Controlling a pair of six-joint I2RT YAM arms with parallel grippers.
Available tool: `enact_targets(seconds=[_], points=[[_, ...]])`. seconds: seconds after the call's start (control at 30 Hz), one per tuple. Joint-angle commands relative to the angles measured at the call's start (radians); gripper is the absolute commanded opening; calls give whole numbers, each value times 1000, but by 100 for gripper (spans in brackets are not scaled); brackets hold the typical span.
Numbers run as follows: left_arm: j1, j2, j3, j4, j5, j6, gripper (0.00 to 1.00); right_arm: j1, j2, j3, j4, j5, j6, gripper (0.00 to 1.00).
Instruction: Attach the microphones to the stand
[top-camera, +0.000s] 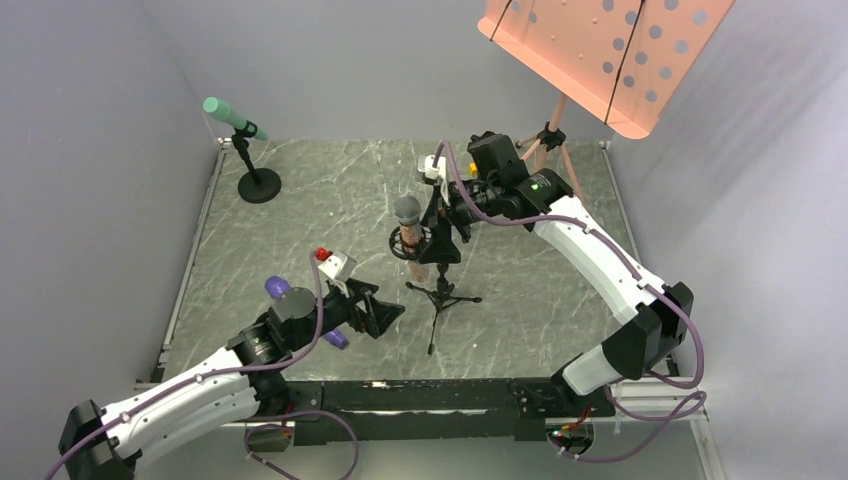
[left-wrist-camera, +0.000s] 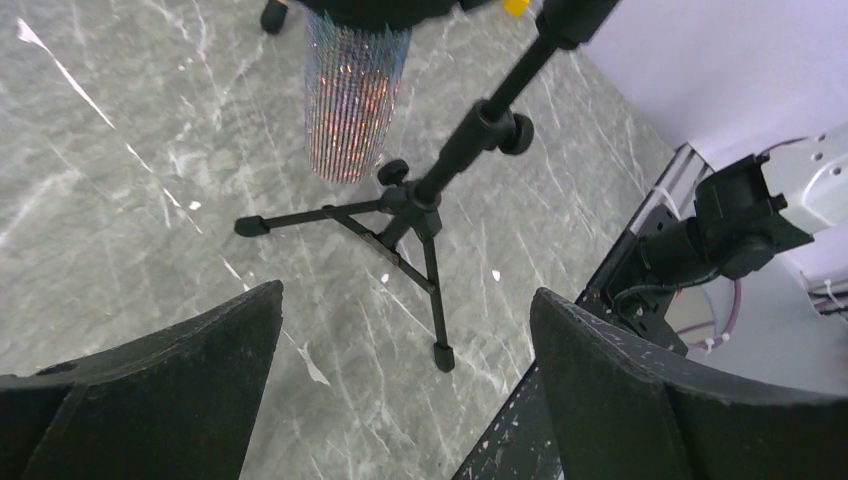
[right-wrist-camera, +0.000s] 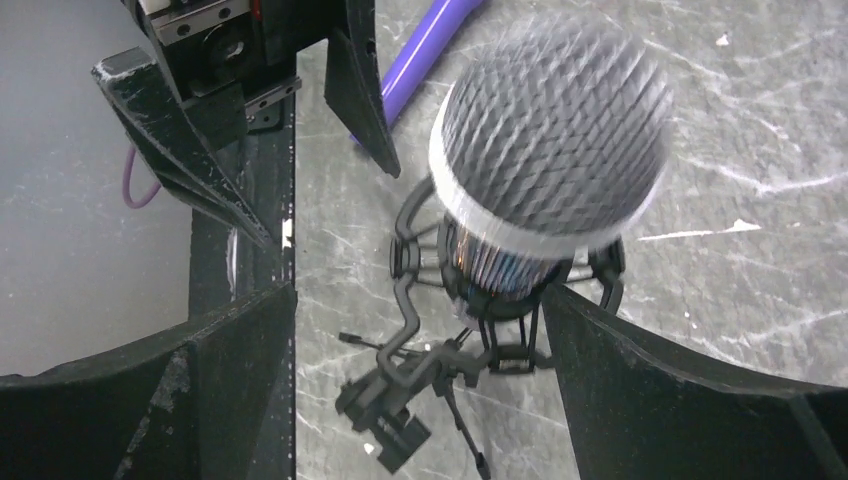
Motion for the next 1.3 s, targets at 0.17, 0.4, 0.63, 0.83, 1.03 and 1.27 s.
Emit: enact_targets(seconds=[0.17,0.4,0.63,0.83,1.03,1.27], points=[[1,92,87,103,100,11,96,-51,20,-17,67,-38,88,100],[-1,110,76,196,199,42,95,-198,-72,-55,54,-210,62,100],[-53,248,147,250,219,105,94,-252,-241,-265,63,-278,-68,100],[-107,364,195,323,178,230,94,-404,-459,-631,364,-464,-2,100],[-114,482,119,599,167,369,93,-527,-557,-747,463,-549,42,100],[-118,610,126,763,115,442,87,-551,-588,-743,441,-525,19,100]])
